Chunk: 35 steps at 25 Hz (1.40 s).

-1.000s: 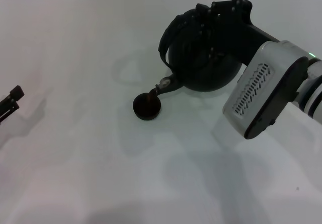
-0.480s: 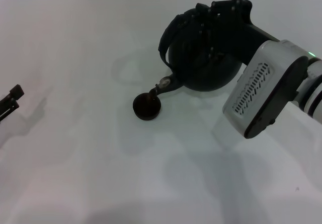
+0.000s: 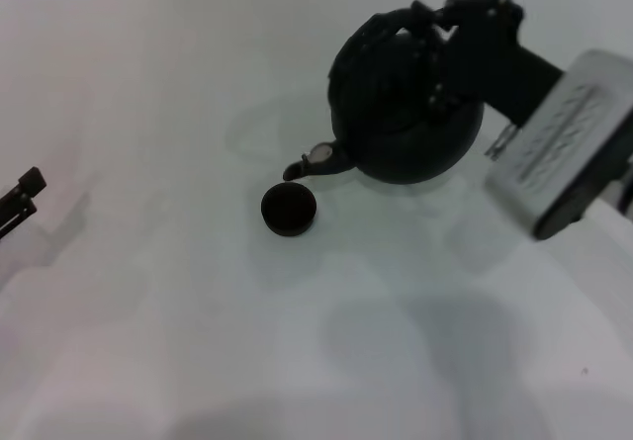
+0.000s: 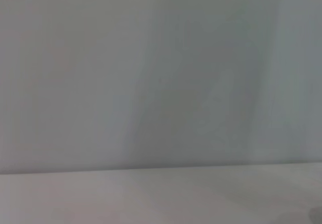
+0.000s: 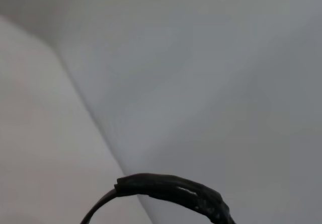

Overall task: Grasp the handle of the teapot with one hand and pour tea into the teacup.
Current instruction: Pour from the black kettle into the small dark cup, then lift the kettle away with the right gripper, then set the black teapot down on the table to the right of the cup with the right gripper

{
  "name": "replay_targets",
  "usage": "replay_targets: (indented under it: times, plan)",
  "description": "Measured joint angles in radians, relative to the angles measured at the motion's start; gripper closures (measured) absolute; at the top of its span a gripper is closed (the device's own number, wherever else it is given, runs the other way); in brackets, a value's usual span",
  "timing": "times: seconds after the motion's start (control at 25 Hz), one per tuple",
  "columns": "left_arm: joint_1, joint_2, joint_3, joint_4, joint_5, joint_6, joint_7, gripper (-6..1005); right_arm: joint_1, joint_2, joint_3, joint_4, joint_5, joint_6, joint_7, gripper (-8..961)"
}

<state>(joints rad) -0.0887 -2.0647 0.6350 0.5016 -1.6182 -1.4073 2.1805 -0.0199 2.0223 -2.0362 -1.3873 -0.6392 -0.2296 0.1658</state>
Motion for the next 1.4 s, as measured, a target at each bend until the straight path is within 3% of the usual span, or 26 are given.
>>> replay_targets:
  times: [0.28,0.68,1.04,1.4]
  plan:
    - [0.000,0.000,0.000,0.000,0.000,0.007,0.001,224,-0.045,-0.015,0.109,0.098,0.215,-0.234,0.106,837]
    - [-0.012,0.004,0.004,0.000,0.000,0.021,0.001,225,-0.069,-0.068,0.226,0.323,0.227,-0.609,0.309,835]
    - [-0.036,0.007,0.003,0.000,0.021,0.030,-0.004,225,-0.004,-0.044,0.305,0.550,0.195,-0.763,0.288,832]
    - [-0.039,0.005,0.000,0.000,0.024,0.032,-0.004,226,0.060,-0.015,0.380,0.683,0.087,-0.785,0.262,830]
